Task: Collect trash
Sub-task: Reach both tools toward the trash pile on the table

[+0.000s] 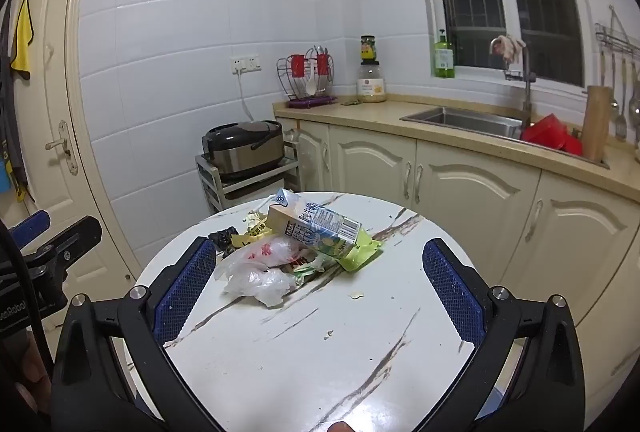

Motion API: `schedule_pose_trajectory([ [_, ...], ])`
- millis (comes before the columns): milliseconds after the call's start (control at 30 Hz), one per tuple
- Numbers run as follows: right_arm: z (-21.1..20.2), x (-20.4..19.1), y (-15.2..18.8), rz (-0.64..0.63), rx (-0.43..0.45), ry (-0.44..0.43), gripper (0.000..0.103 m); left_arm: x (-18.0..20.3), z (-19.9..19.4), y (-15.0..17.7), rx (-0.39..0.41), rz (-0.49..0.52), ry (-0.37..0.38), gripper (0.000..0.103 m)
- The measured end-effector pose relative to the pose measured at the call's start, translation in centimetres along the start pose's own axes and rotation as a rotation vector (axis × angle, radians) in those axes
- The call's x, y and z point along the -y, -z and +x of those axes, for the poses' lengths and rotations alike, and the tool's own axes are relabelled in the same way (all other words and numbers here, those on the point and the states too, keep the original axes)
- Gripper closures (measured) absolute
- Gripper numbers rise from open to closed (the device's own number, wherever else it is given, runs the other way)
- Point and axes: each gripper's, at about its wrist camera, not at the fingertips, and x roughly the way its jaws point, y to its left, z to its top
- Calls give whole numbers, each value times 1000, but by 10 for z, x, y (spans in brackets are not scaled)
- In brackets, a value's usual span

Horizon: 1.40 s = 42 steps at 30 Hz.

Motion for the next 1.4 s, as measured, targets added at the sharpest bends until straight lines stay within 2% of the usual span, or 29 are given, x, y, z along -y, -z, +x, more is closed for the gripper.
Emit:
schedule_pose_trajectory([
  [267, 1, -4, -5, -22, 8, -20, 0, -16, 2, -12, 1, 1, 4, 1],
  [500, 7, -6, -12, -28, 6, -27, 0, -4, -2, -8, 39, 0, -35, 1],
  [867, 11, -5, -18, -25, 9, -19, 0, 0, 6, -7, 40, -5, -30, 1],
  [1200, 15, -1, -17, -23, 9, -17, 0, -1, 20, -5, 28, -5, -15, 1],
  [1400, 29, 2, -15, -45, -6, -39, 0, -1, 44, -5, 2, -2, -21, 1],
])
